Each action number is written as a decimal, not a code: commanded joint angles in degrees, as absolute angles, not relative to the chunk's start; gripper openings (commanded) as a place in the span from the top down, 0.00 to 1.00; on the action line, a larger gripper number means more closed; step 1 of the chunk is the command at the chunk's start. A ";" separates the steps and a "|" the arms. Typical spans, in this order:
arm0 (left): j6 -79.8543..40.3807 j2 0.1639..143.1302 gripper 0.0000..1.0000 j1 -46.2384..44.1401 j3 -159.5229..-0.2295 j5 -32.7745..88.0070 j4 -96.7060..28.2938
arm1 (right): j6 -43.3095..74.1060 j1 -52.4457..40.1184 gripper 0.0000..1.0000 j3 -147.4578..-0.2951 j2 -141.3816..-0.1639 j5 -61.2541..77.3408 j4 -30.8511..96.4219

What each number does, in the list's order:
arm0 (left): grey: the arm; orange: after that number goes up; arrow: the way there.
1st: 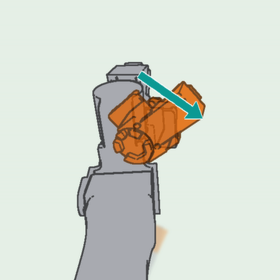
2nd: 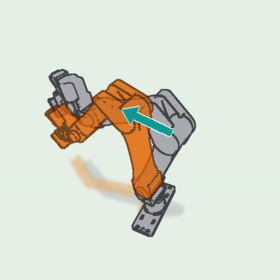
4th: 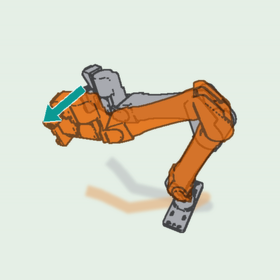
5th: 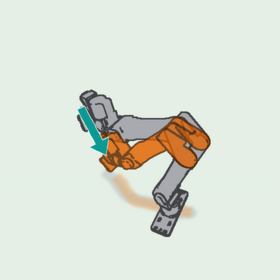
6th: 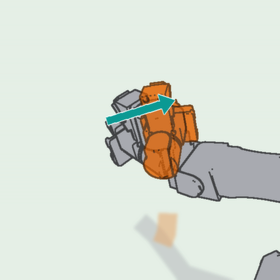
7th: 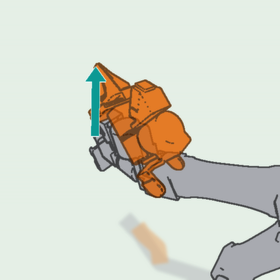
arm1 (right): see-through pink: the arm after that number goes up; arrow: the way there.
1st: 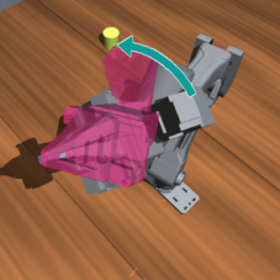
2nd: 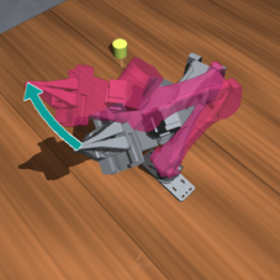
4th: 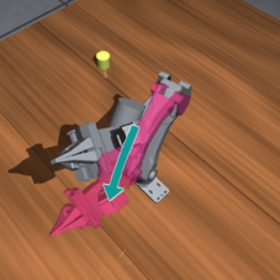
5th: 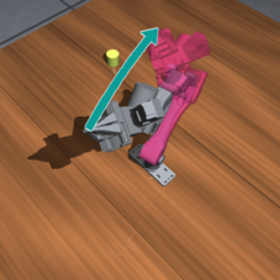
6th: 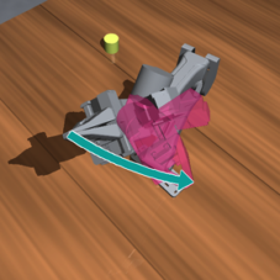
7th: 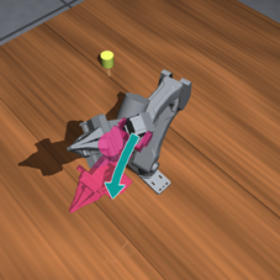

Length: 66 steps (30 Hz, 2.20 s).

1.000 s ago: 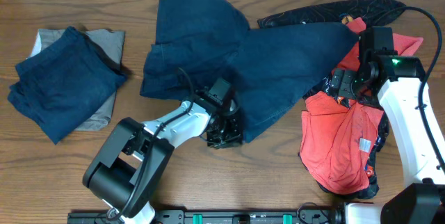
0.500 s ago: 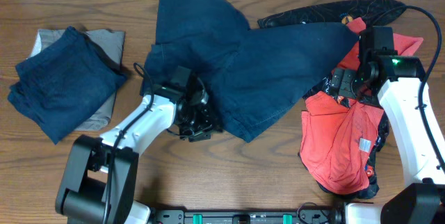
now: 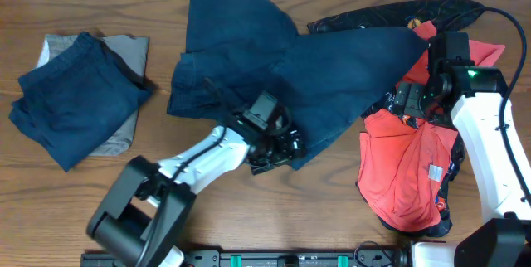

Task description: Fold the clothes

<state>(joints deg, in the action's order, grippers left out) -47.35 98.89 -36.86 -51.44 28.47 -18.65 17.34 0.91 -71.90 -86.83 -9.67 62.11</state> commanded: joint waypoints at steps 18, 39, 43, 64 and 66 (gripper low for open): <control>-37.08 94.63 0.94 -27.86 -51.51 23.51 -42.39 | 14.50 1.21 0.01 -72.31 -85.84 -10.02 62.61; -29.15 70.76 0.94 2.46 -51.48 5.28 -65.28 | 9.30 1.10 0.83 -72.14 -102.24 4.67 52.75; -29.15 70.87 0.94 2.46 -51.48 5.28 -64.88 | 8.93 1.39 0.82 -72.14 -109.14 2.96 48.23; -29.15 70.87 0.94 2.44 -51.48 5.28 -63.61 | 5.45 24.62 0.74 -75.88 -108.14 21.02 47.13; -29.15 70.87 0.94 2.46 -51.48 5.28 -63.35 | 0.36 23.53 0.74 -75.88 -106.32 31.00 47.27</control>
